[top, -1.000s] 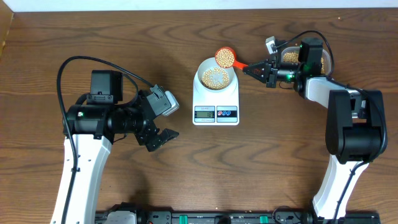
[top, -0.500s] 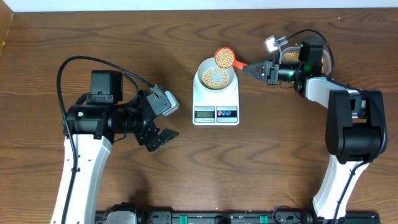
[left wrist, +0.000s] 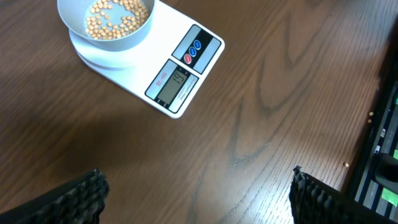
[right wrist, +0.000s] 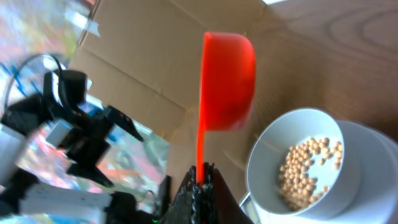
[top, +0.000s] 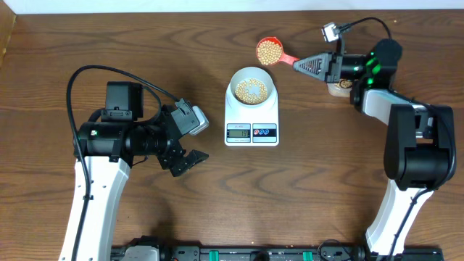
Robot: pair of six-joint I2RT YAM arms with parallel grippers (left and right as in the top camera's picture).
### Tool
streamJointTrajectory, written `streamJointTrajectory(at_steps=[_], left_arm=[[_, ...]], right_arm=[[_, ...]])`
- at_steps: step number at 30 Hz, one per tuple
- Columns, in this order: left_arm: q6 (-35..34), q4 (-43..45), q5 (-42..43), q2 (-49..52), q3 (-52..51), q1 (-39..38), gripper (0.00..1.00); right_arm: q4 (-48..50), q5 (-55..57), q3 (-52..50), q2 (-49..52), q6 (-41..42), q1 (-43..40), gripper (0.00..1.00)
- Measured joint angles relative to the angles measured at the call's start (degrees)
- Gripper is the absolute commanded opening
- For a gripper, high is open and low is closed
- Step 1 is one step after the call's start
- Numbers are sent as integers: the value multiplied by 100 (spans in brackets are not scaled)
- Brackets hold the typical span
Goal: Scoop item into bowl and weigh 50g on scale
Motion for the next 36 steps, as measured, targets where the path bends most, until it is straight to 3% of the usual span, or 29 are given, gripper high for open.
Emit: streamJointTrajectory(at_steps=[6, 13, 20, 29, 36], left_arm=[[0, 0, 0, 0, 0, 0, 95], [0, 2, 0, 0, 0, 0, 95], [0, 2, 0, 0, 0, 0, 95], [0, 0, 0, 0, 0, 0, 95], [0, 2, 0, 0, 0, 0, 96]], right_arm=[[24, -72, 11, 0, 1539, -216, 1], [-732, -79, 22, 0, 1919, -225, 1], [-824, -81, 22, 0, 1875, -205, 1], [-863, -81, -48, 0, 577, -4, 1], [-1510, -83, -181, 0, -577, 4, 2]])
